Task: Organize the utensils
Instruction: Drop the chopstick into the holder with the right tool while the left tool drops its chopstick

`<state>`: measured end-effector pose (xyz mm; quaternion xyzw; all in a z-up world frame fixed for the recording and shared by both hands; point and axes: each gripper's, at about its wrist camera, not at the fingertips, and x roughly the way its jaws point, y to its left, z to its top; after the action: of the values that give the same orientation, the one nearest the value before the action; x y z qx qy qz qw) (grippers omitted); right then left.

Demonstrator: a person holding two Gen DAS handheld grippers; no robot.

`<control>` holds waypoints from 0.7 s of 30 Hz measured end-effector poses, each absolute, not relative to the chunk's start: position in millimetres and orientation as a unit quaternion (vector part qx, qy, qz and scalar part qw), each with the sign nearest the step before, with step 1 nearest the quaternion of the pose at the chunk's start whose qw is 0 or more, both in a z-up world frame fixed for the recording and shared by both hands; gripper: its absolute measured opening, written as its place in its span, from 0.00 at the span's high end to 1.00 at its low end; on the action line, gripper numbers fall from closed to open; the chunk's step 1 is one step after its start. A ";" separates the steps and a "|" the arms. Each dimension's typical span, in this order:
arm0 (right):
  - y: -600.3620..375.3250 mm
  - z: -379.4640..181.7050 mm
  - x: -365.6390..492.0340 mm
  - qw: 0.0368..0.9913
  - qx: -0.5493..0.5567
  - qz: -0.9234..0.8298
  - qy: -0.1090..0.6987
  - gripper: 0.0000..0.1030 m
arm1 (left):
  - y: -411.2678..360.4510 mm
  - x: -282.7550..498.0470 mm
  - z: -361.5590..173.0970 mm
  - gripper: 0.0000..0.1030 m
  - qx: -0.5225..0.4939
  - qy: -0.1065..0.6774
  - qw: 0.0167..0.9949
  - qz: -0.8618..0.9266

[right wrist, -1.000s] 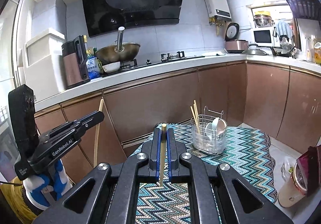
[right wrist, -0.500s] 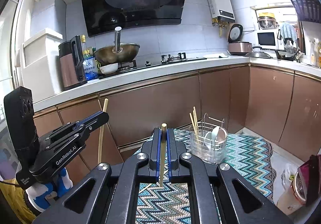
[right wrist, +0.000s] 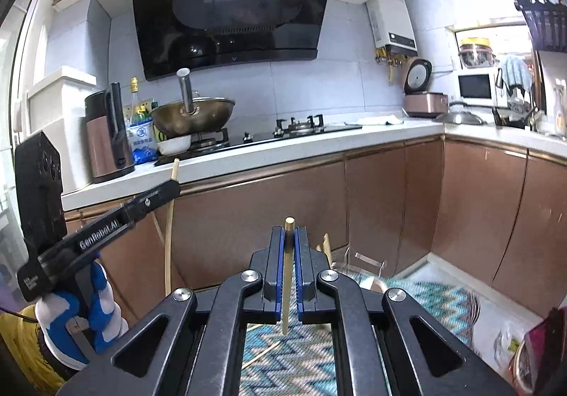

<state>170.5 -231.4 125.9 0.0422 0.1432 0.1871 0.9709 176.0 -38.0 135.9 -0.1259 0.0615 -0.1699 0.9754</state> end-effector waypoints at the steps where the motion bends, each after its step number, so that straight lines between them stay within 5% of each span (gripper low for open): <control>1: -232.6 126.4 179.2 0.972 0.039 0.186 0.140 0.95 | -40.6 185.0 136.9 0.96 -0.135 0.055 0.974 -0.174; 21: -259.2 60.9 320.6 0.968 0.023 0.174 0.177 0.95 | -116.0 346.3 45.8 0.95 -0.170 0.056 0.977 -0.113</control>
<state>320.6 -259.2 60.9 0.0230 0.1772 0.1745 0.9683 346.3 -116.0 45.8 -0.1704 0.0555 -0.1130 0.9773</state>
